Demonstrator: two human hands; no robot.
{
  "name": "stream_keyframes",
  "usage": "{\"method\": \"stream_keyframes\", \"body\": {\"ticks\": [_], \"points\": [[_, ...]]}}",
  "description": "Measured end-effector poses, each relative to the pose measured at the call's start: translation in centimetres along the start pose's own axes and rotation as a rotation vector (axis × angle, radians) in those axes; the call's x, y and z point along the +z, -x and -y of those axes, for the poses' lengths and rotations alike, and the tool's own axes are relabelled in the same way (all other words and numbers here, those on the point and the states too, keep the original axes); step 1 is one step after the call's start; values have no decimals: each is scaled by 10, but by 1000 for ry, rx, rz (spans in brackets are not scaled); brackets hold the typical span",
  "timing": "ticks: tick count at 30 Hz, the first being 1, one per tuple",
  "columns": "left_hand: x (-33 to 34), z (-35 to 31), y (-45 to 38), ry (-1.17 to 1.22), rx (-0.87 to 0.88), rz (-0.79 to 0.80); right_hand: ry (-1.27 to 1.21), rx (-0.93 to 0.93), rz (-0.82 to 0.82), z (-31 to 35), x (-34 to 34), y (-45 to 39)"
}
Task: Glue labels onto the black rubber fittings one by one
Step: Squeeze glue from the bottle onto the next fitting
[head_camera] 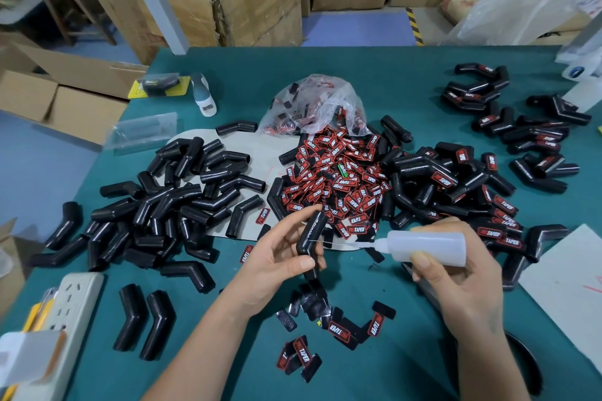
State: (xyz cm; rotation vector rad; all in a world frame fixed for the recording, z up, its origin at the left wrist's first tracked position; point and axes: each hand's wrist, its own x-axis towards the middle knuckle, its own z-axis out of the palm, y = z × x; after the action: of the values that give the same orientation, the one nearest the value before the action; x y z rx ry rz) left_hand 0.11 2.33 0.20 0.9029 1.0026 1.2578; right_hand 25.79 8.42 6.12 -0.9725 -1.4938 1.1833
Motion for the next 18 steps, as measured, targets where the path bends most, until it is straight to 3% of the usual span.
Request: {"method": "stream_keyframes", "body": {"ticks": [18], "points": [[-2, 3, -1, 27, -10, 13, -8, -7, -4, -1, -1, -1]]}}
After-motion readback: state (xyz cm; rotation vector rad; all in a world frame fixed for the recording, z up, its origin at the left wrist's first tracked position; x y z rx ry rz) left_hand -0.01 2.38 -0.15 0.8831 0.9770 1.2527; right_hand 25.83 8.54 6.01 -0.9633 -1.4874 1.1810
